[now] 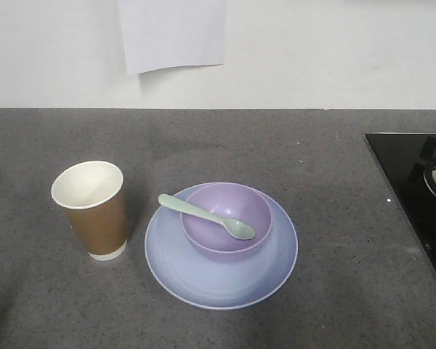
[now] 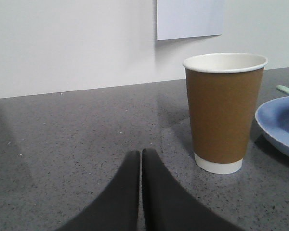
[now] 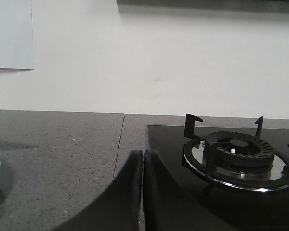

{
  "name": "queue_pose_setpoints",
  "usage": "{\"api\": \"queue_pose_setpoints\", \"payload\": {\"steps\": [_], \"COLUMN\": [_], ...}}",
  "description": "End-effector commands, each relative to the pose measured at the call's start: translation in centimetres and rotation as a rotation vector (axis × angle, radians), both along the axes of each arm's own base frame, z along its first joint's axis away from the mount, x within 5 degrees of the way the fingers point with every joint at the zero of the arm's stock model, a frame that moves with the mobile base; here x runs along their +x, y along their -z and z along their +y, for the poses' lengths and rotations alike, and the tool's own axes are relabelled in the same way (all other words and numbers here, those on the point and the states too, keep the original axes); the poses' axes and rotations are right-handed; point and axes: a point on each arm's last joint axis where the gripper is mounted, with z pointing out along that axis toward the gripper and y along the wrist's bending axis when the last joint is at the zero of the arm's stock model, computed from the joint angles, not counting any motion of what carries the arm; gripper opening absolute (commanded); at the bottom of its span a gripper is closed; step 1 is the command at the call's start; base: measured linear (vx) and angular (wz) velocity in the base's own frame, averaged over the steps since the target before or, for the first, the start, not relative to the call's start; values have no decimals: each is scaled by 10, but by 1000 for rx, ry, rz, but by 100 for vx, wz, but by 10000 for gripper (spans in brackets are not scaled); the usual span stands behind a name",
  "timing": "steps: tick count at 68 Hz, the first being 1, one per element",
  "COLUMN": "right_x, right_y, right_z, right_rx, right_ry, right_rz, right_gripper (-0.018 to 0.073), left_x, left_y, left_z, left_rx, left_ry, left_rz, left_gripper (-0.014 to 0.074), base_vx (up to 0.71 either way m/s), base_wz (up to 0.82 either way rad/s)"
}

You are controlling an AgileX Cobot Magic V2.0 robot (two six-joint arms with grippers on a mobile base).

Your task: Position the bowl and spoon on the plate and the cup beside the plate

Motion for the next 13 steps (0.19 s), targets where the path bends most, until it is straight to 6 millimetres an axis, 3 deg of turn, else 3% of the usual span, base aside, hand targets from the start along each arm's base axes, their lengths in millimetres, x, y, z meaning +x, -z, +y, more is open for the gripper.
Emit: {"api": "queue_pose_setpoints", "payload": {"steps": [1, 13], "right_x": [-1, -1], "right_y": [-2, -2], "right_z": [-1, -1], "right_rx": [-11, -11], "right_ry": [17, 17], "right_rz": [-71, -71], "right_gripper": [-5, -5], "left_x": [0, 0], "left_y": [2, 2], "left_z": [1, 1], "left_rx": [-24, -24], "left_ry": [-8, -8], "left_rz": [-62, -62], "left_gripper": [-6, -6], "base_vx": [0, 0], "base_wz": [0, 0]}}
